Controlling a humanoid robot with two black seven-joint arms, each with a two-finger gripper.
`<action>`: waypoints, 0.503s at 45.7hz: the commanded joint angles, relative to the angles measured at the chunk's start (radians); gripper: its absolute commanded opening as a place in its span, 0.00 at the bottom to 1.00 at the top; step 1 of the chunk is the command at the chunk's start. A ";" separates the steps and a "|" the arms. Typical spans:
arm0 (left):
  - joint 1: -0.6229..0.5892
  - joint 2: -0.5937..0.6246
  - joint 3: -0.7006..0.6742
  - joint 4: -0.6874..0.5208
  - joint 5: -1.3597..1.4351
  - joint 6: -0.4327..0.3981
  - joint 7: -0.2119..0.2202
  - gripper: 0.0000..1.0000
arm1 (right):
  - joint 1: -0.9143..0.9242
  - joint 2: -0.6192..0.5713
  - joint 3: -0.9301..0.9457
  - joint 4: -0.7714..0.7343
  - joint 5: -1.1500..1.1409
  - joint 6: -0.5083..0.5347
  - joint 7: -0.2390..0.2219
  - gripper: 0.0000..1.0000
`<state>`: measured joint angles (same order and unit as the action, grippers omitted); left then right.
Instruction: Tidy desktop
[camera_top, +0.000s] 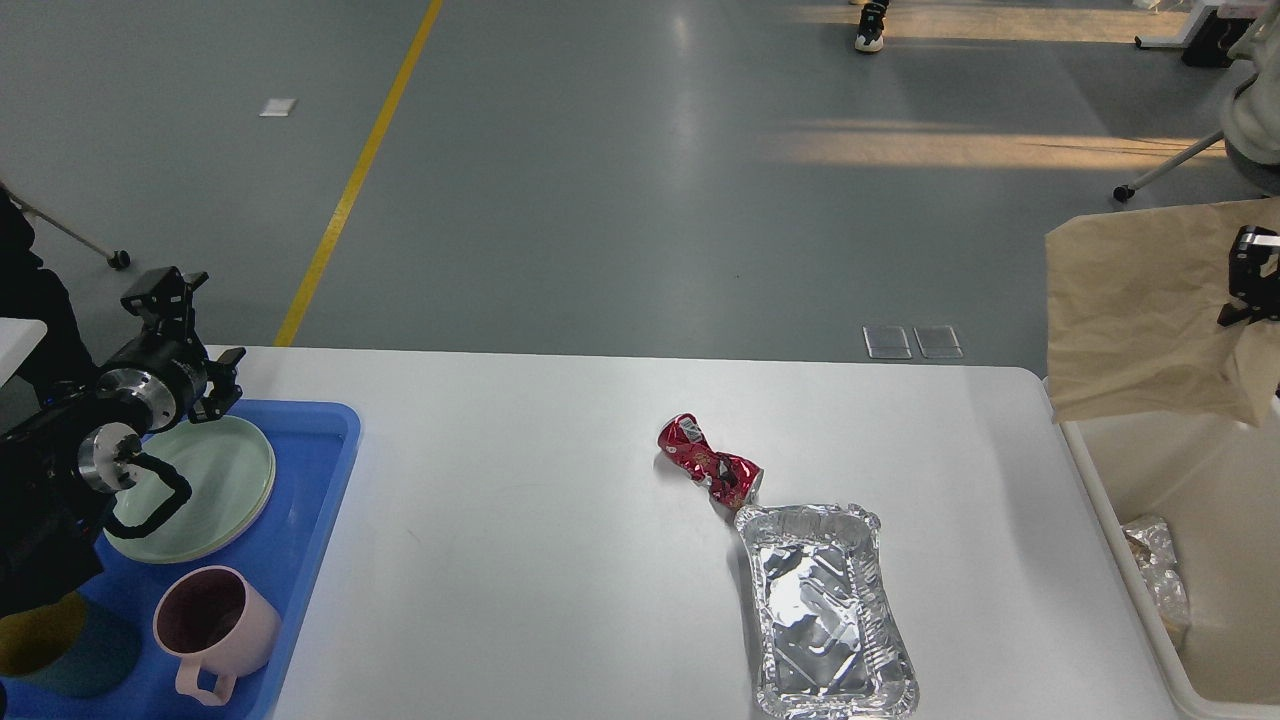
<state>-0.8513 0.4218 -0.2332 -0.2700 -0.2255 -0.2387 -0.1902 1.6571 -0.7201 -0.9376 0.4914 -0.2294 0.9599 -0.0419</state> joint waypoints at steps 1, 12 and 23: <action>0.000 0.000 0.000 0.000 0.000 -0.001 0.000 0.96 | 0.012 0.001 0.000 -0.042 -0.002 0.000 -0.003 0.00; 0.000 0.000 0.000 0.000 0.000 0.001 0.000 0.96 | 0.012 -0.019 0.000 -0.085 -0.011 0.000 -0.036 0.00; 0.000 0.000 0.000 0.000 0.000 -0.001 0.000 0.96 | 0.001 -0.078 -0.013 -0.088 -0.011 0.000 -0.038 0.00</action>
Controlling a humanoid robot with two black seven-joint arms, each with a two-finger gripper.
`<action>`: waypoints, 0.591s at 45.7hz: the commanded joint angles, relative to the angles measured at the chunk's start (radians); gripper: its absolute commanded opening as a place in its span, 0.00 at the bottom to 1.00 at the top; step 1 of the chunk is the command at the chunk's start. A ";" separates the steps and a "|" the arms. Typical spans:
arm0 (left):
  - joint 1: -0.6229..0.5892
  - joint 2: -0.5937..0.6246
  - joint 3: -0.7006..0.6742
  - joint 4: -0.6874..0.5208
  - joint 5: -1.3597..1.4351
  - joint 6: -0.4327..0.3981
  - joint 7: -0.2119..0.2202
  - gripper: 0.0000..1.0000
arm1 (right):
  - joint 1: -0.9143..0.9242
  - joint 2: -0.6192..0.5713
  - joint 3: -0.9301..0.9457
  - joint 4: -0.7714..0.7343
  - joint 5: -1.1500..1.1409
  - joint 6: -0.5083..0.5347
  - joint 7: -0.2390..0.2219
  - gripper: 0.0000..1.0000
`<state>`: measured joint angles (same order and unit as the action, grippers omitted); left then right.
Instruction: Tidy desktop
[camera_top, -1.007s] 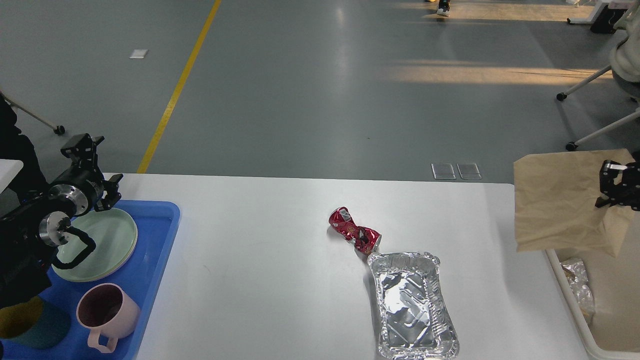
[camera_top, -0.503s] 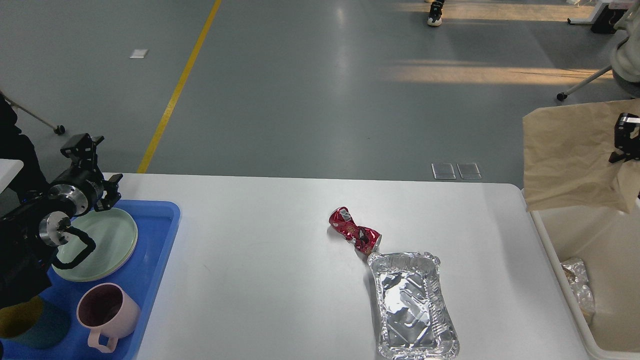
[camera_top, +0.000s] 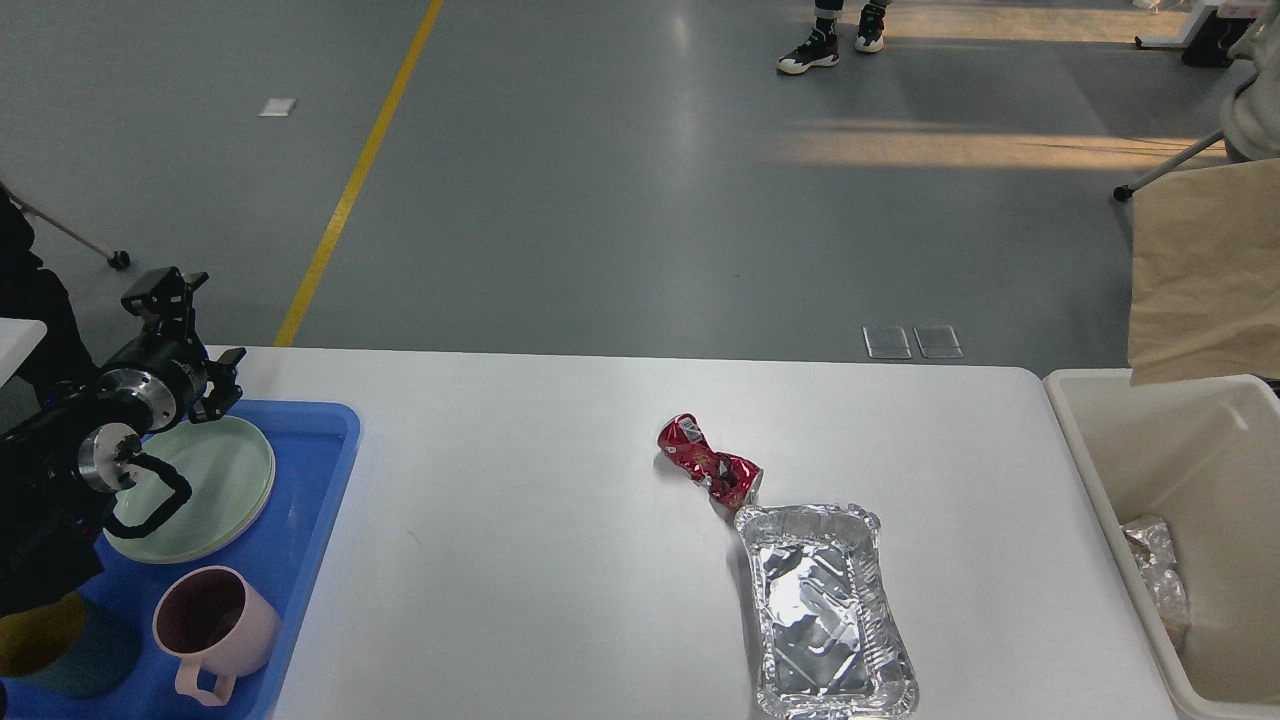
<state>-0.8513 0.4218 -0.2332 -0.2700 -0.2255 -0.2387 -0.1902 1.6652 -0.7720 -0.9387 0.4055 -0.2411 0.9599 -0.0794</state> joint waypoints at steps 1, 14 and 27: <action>0.000 0.000 0.000 0.000 0.000 -0.001 0.000 0.96 | -0.007 -0.032 -0.015 -0.002 0.002 0.000 0.000 0.00; 0.000 0.000 0.000 0.000 0.000 -0.001 0.000 0.96 | -0.019 -0.096 -0.020 -0.020 0.003 0.000 0.000 0.00; 0.000 0.000 0.000 0.000 0.000 -0.001 0.000 0.96 | -0.044 -0.145 -0.019 -0.025 0.008 0.000 0.000 0.00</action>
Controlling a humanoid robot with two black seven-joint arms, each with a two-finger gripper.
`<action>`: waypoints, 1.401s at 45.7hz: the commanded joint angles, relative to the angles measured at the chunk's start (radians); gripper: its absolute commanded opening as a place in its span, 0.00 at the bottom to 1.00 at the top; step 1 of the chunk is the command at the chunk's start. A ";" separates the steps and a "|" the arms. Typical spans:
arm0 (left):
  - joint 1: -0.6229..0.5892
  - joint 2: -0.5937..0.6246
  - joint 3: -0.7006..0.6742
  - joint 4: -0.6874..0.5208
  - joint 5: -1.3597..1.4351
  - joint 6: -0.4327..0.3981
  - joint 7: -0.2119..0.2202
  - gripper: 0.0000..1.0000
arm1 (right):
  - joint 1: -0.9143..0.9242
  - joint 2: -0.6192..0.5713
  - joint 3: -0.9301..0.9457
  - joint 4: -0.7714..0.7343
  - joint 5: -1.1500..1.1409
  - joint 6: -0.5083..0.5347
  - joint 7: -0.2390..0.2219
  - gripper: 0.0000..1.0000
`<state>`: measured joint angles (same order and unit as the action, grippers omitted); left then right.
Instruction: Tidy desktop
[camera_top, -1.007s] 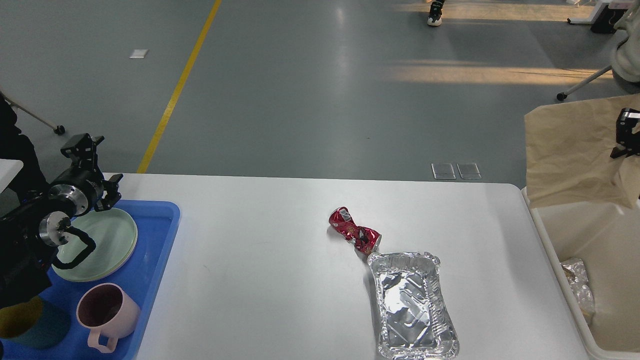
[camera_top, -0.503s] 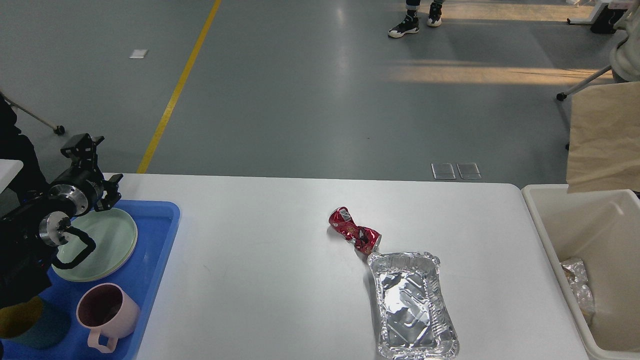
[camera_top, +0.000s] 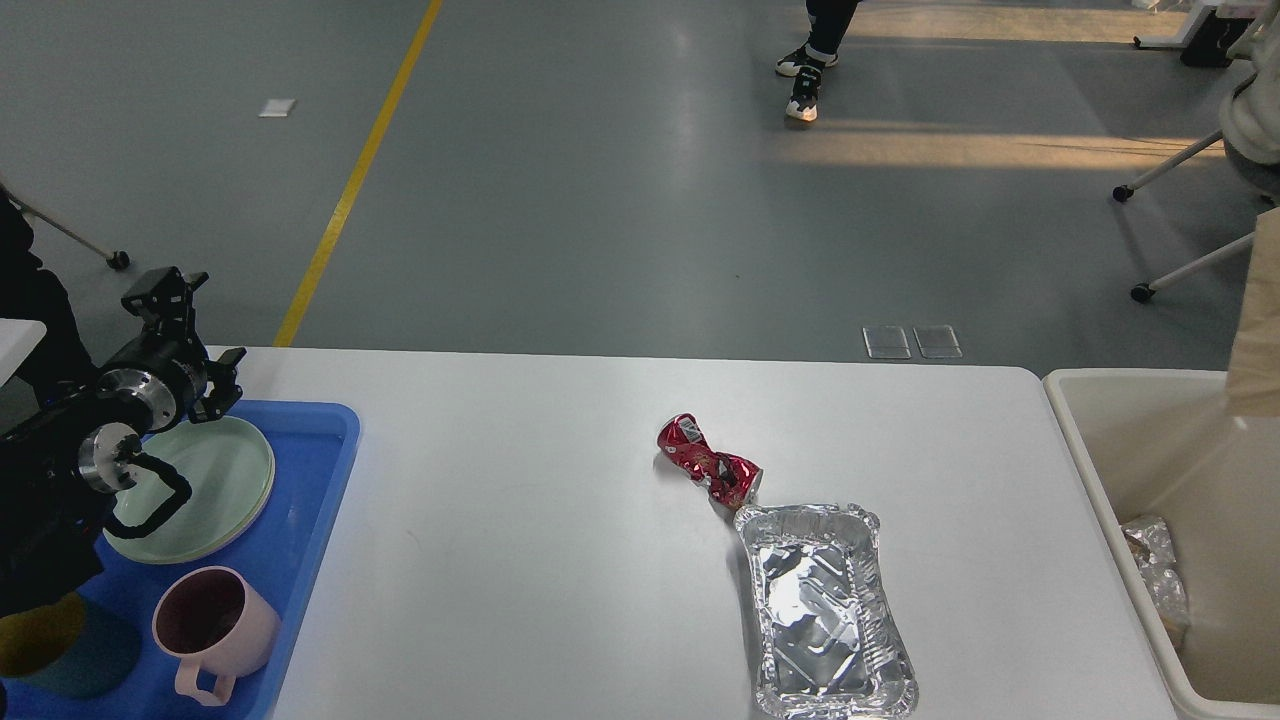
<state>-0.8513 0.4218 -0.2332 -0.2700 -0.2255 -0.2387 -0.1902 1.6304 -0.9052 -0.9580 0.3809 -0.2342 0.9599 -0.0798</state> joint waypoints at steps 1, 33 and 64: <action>0.000 0.000 0.000 0.000 0.000 -0.001 0.000 0.96 | -0.009 -0.014 0.001 -0.002 0.001 0.000 0.000 0.00; 0.000 0.000 0.000 0.000 0.000 -0.001 0.000 0.96 | -0.057 -0.035 0.001 -0.028 0.009 0.000 0.002 0.16; 0.000 0.000 0.000 0.000 0.000 -0.001 0.000 0.96 | -0.080 -0.037 0.001 0.007 0.019 -0.038 0.003 1.00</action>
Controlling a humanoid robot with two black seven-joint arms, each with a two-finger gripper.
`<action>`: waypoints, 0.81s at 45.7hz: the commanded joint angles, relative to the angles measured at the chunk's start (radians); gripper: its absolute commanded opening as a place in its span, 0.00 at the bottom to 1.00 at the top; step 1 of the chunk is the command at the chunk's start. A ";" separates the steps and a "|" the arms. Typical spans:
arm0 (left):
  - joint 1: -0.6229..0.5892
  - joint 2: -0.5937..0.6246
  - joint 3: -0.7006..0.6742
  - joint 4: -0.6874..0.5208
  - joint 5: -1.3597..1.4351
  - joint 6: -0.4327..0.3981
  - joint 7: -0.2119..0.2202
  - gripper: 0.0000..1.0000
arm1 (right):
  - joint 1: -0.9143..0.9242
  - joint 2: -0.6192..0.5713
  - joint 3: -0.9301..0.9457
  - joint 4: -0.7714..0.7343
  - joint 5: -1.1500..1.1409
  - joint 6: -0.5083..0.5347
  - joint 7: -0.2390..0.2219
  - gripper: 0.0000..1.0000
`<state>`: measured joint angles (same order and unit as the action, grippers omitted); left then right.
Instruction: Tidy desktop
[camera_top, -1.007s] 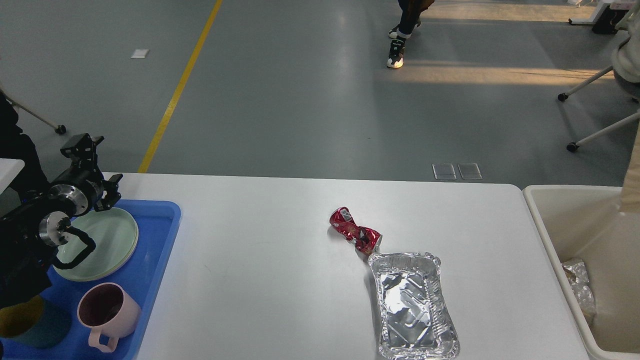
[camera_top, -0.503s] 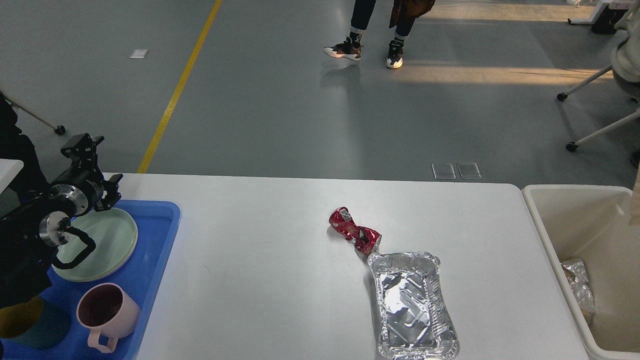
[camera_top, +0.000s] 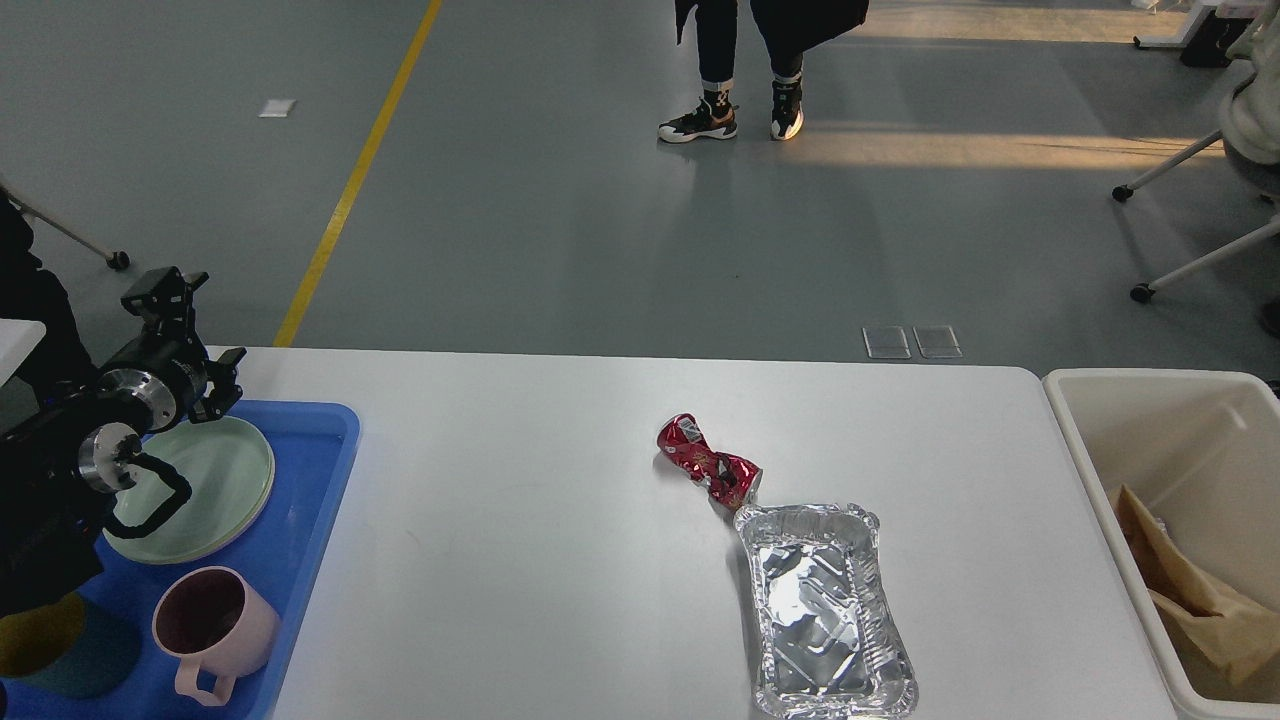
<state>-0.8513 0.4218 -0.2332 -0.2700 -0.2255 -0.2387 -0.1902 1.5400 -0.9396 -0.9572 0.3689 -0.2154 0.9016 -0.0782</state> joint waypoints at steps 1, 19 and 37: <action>0.000 0.000 0.000 0.000 0.000 -0.001 0.000 0.96 | 0.014 -0.002 0.000 0.021 0.001 0.029 0.001 1.00; 0.000 0.000 0.000 0.000 0.000 -0.001 0.000 0.96 | 0.126 0.004 0.001 0.050 0.004 0.058 0.001 1.00; 0.000 0.000 0.000 0.000 0.000 0.001 0.000 0.96 | 0.310 0.053 0.001 0.108 0.019 0.058 0.000 1.00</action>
<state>-0.8513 0.4218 -0.2332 -0.2700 -0.2255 -0.2387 -0.1902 1.8271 -0.9088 -0.9544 0.4544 -0.1982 0.9600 -0.0767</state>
